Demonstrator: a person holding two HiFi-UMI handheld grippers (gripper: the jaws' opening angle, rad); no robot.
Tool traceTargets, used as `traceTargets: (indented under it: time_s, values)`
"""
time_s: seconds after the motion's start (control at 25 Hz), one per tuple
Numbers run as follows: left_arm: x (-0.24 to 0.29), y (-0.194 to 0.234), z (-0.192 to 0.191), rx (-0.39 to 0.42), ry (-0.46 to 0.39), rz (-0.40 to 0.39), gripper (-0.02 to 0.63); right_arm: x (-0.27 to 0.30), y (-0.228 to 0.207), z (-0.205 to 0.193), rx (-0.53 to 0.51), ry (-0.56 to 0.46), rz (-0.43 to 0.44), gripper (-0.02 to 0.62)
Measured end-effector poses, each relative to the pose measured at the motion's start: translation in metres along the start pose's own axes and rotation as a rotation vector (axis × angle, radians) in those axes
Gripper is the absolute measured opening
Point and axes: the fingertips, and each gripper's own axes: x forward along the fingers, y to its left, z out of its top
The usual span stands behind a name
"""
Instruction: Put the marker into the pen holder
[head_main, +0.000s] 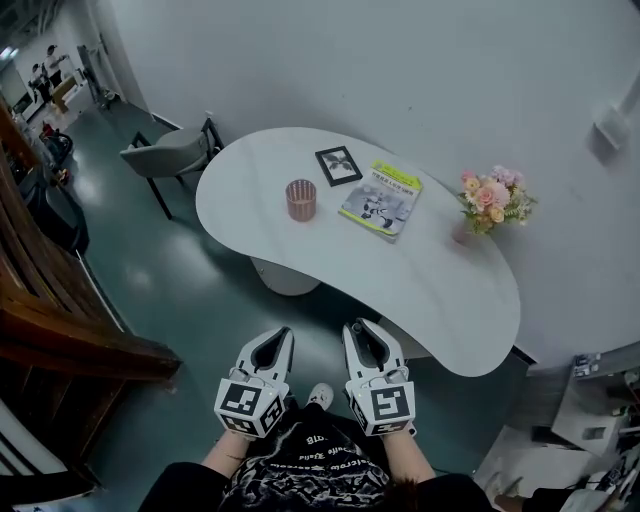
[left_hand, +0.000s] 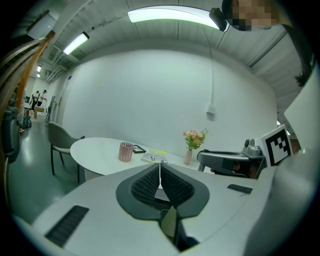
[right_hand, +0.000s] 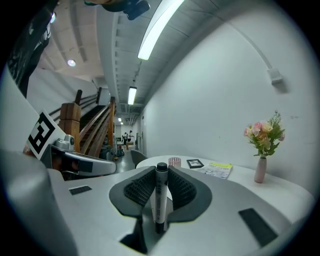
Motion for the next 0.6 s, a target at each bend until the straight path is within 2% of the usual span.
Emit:
traceTargets:
  time_s: [0.12,0.32,0.6]
  values:
    - [0.013,-0.006,-0.005,-0.014,0.019,-0.011,0.026,0.002,-0.002,-0.003,0.010,0.005,0.014,0.098]
    - [0.032,-0.011,0.001,0.022,0.015,-0.029,0.026,0.010,-0.006,-0.002,0.007,0.004,0.021,0.098]
    - [0.059,0.004,0.017,0.058,-0.007,-0.034,0.026,0.038,-0.021,0.006,0.001,-0.006,0.017,0.098]
